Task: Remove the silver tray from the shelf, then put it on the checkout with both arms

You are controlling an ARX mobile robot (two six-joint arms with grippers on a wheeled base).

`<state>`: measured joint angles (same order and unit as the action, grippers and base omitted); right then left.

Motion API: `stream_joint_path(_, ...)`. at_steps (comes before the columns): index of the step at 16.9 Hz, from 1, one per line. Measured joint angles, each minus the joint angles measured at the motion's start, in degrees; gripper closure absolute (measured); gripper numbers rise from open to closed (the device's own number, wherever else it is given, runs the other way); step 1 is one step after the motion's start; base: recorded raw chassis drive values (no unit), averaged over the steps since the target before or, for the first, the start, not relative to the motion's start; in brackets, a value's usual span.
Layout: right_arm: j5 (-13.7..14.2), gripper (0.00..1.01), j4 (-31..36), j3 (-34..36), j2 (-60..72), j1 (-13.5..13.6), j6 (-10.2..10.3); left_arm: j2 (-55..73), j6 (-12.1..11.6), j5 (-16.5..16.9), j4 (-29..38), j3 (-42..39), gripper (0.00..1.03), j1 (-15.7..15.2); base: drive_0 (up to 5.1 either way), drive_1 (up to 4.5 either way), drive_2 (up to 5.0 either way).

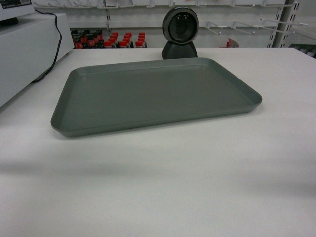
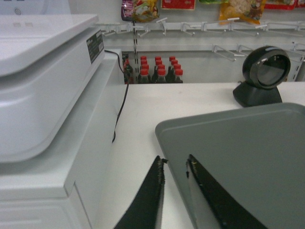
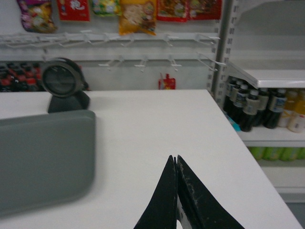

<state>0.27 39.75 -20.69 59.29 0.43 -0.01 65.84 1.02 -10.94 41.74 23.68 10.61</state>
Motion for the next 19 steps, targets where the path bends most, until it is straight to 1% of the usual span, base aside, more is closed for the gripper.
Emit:
stream_joint_path(1, 0.2, 0.99, 0.0, 2.5, -1.3, -0.9, 0.0, -1.9, 0.0, 0.9, 0.4, -2.7, 0.94, -0.8, 0.0, 0.0, 0.0)
stream_joint_path(2, 0.0, 0.99, 0.0, 4.8, -2.7, -0.8, 0.0, -3.9, 0.0, 1.9, 0.8, -4.7, 1.01, -1.7, 0.0, 0.0, 0.0)
stream_joint_path(5, -0.1, 0.99, -0.1, 9.1, -8.3, -0.7, 0.0, -9.7, -0.2, 4.0, 0.7, -10.3, 1.01, -3.9, 0.0, 0.0, 0.0)
stream_joint_path(9, -0.1, 0.99, -3.0, 13.8, -15.2, -0.7, 0.0, -17.2, -0.2, 6.4, -1.6, -15.5, 1.01, -6.1, 0.0, 0.0, 0.0)
stream_joint_path(10, -0.1, 0.99, -3.9, 14.5, -17.1, -0.7, 0.0, -19.4, -0.2, 9.9, -2.9, -16.6, 1.01, -9.0, 0.0, 0.0, 0.0)
stream_joint_path(11, -0.1, 0.99, -4.9, 15.1, -18.8, -0.7, 0.0, -20.9, -0.2, 10.4, -3.8, -17.4, 1.01, -10.5, 0.0, 0.0, 0.0)
stream_joint_path(12, -0.1, 0.99, -6.0, 16.0, -20.7, -0.8, 0.0, -22.8, -0.2, 10.2, -4.8, -18.2, 1.01, -10.9, 0.0, 0.0, 0.0)
stream_joint_path(13, -0.1, 0.99, -7.3, 16.7, -22.4, -0.7, 0.0, -25.0, -0.2, 10.8, -6.1, -18.9, 1.01, -10.7, 0.0, 0.0, 0.0)
stream_joint_path(16, -0.1, 0.99, -11.1, 18.0, -27.7, -0.7, 0.0, -30.4, -0.2, 10.9, -10.0, -20.6, 1.01, -10.5, 0.0, 0.0, 0.0)
stream_joint_path(17, -0.1, 0.99, -9.6, 18.8, -28.4, -0.7, 0.0, -31.9, -0.2, 10.9, -10.8, -21.0, 1.01, -10.5, 0.0, 0.0, 0.0)
stream_joint_path(18, -0.1, 0.99, -9.5, 20.0, -29.0, -0.7, 0.0, -32.1, -0.2, 10.9, -7.5, -22.7, 1.01, -10.5, 0.0, 0.0, 0.0)
stream_joint_path(19, -0.1, 0.99, -11.7, 20.0, -30.1, -0.7, 0.1, -33.4, -0.2, 10.9, -10.4, -23.2, 1.01, -10.5, 0.0, 0.0, 0.0)
